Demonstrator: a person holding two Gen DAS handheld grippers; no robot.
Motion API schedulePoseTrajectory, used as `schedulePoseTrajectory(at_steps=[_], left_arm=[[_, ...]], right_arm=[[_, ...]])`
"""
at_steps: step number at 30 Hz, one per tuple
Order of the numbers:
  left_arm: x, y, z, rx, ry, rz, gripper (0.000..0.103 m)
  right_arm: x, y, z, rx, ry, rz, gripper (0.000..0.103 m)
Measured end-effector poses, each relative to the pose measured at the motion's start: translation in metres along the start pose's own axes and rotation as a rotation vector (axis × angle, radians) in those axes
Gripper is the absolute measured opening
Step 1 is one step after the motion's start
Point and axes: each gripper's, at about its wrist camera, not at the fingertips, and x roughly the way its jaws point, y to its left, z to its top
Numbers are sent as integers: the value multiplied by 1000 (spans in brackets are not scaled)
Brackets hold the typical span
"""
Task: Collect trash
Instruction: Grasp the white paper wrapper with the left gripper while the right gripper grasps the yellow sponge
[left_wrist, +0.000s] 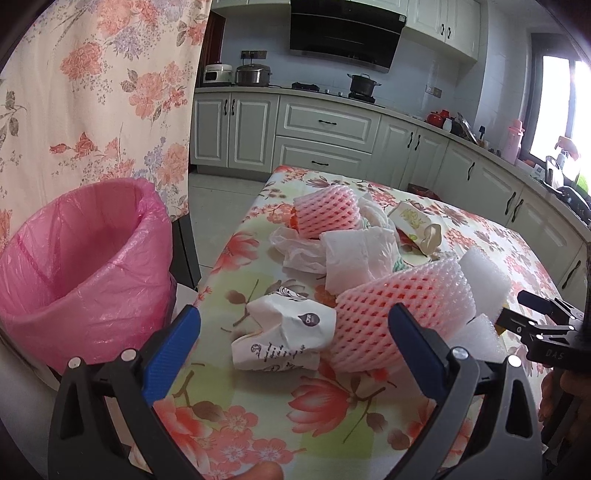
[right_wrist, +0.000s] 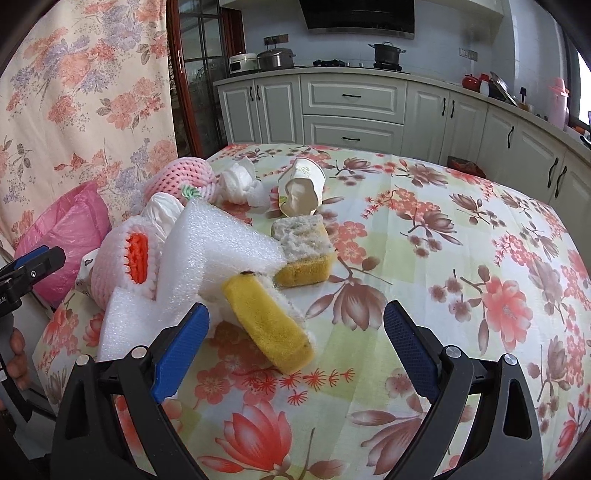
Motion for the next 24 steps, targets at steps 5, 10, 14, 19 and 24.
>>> schedulePoseTrajectory(at_steps=[5, 10, 14, 19, 24], left_arm=[[14, 5, 1, -31, 52, -15, 97], [28, 8, 2, -56, 105, -33, 83], [37, 6, 2, -41, 140, -43, 73], [45, 1, 0, -18, 174, -53, 66], [48, -2, -2, 5, 195, -62, 56]], right_arm=[[12, 0, 1, -14, 40, 2, 81], [20, 1, 4, -30, 58, 10, 78], [25, 2, 4, -41, 73, 27, 70], [29, 5, 2, -50, 92, 53, 49], [27, 10, 2, -65, 96, 65, 33]])
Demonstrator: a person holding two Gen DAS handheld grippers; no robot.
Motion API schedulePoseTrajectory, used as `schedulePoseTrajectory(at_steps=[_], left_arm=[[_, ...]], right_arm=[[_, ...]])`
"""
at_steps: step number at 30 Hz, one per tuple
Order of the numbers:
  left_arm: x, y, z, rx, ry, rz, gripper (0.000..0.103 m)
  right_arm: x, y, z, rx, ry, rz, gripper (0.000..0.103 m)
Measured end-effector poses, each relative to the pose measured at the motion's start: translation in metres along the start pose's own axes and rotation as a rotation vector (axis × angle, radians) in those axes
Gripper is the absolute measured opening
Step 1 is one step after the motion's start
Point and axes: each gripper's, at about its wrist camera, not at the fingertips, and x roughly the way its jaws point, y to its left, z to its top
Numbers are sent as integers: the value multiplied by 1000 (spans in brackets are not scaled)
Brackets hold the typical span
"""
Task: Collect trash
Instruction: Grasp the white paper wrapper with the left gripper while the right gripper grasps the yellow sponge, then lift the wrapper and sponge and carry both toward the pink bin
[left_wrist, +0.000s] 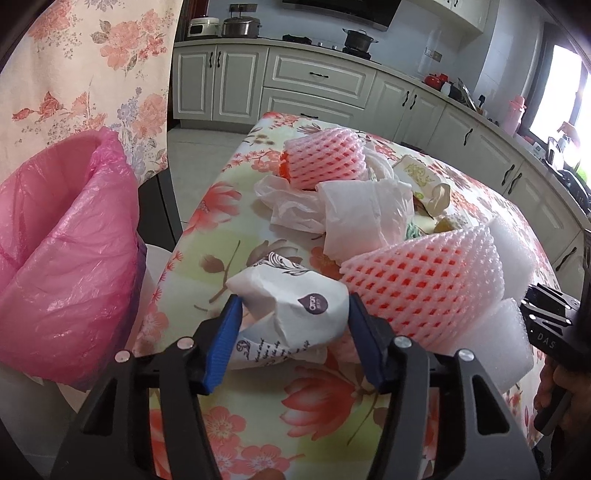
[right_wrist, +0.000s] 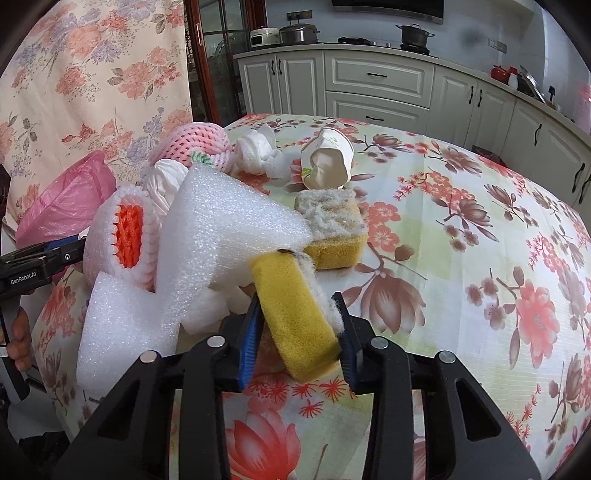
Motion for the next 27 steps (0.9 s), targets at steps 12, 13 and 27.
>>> schedulePoseTrajectory(at_steps=[12, 13, 27], left_arm=[[-15, -1, -1, 11, -24, 4, 45], [-15, -1, -1, 17, -23, 10, 46], [-13, -7, -6, 41, 22, 57, 47]], right_arm=[[-24, -4, -2, 16, -43, -16, 28], [-26, -4, -2, 16, -46, -15, 28], [-42, -7, -4, 27, -79, -24, 28]])
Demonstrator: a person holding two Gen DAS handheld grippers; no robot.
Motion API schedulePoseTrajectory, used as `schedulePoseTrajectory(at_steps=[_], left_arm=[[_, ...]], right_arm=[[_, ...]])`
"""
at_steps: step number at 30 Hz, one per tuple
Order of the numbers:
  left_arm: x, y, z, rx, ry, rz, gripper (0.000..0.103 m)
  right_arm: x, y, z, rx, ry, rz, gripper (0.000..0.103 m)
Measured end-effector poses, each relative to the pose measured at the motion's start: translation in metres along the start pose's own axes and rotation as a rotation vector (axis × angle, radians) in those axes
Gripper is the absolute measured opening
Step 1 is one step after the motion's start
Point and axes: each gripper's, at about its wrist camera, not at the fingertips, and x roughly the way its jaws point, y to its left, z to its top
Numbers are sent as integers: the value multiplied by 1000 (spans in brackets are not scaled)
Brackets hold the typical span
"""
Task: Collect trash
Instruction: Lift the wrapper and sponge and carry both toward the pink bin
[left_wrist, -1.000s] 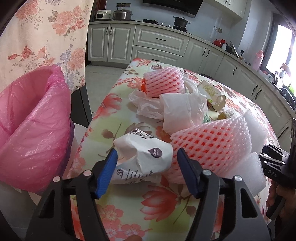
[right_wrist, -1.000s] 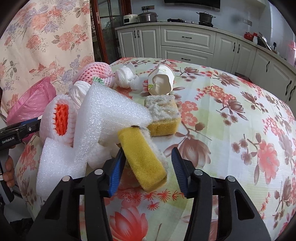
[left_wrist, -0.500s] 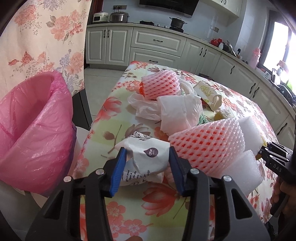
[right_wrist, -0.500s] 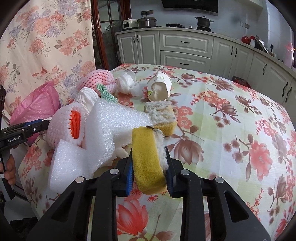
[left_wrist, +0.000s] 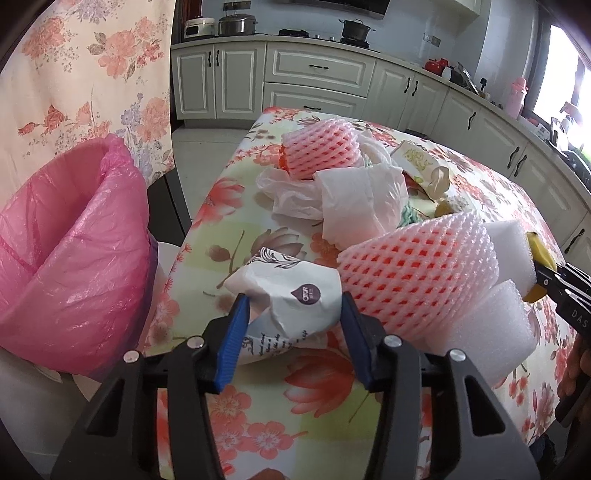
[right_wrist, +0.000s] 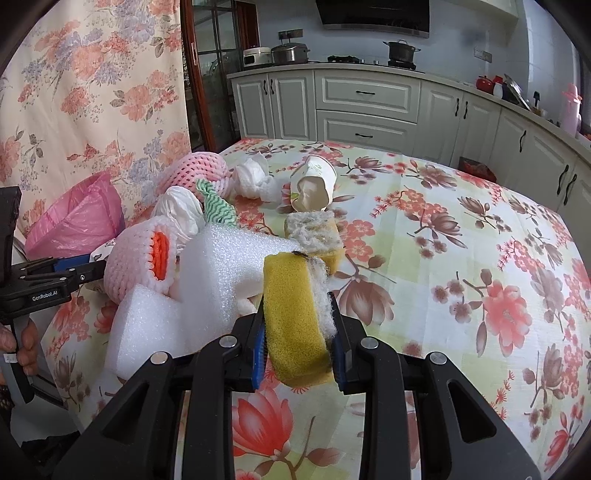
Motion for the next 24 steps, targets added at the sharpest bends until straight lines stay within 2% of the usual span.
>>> schedulePoseTrajectory(at_steps=[6, 16, 24], left_arm=[[-11, 2, 3, 3, -34, -9, 35], [-21, 2, 4, -1, -50, -34, 35], [-37, 5, 9, -10, -92, -37, 35]], right_arm=[[-7, -1, 3, 8, -23, -3, 28], [-17, 2, 6, 5, -43, -7, 28], [-26, 4, 14, 5, -67, -10, 28]])
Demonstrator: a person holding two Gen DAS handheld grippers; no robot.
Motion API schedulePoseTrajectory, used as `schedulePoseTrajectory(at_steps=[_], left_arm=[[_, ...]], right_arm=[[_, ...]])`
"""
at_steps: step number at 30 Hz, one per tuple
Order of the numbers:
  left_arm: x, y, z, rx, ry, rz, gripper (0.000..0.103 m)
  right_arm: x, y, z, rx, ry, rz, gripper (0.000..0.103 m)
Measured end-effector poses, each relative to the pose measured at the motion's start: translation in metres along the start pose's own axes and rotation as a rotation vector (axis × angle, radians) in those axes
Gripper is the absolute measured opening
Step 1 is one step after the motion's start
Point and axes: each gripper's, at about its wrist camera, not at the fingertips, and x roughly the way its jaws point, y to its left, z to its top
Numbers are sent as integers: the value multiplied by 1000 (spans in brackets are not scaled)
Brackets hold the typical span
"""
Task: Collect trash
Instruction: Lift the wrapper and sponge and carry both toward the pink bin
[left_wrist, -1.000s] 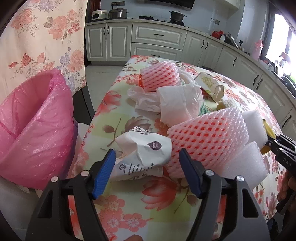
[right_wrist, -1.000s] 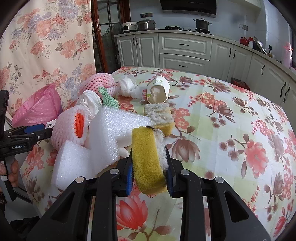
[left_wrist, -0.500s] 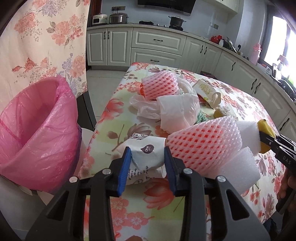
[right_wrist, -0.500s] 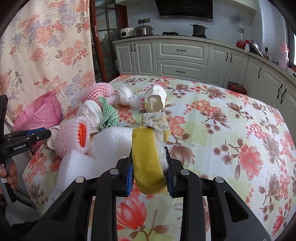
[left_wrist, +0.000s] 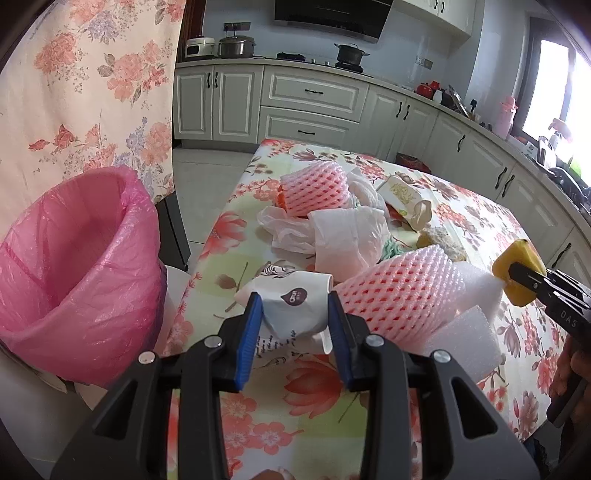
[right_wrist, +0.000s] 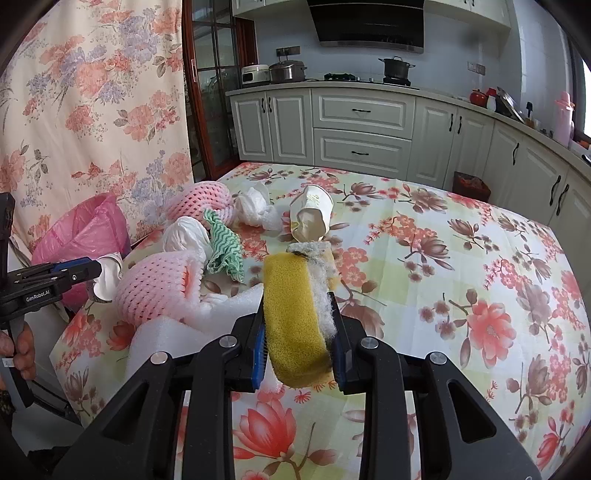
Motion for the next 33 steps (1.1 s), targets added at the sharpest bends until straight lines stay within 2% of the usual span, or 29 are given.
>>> schedulePoseTrajectory(at_steps=[13, 16, 21, 28, 33], left_arm=[[-24, 12, 14, -14, -61, 14, 35], [-18, 12, 12, 16, -39, 50, 35], [-23, 23, 11, -14, -52, 38, 35], [-45, 37, 21, -28, -110, 52, 35], [-68, 69, 34, -60, -173, 104, 35]], right_arm=[[-11, 16, 20, -18, -48, 8, 28], [-10, 21, 22, -24, -47, 12, 28], [-10, 29, 23, -31, -46, 21, 28], [-7, 51, 39, -45, -67, 55, 28], [-4, 81, 60, -75, -95, 100, 28]])
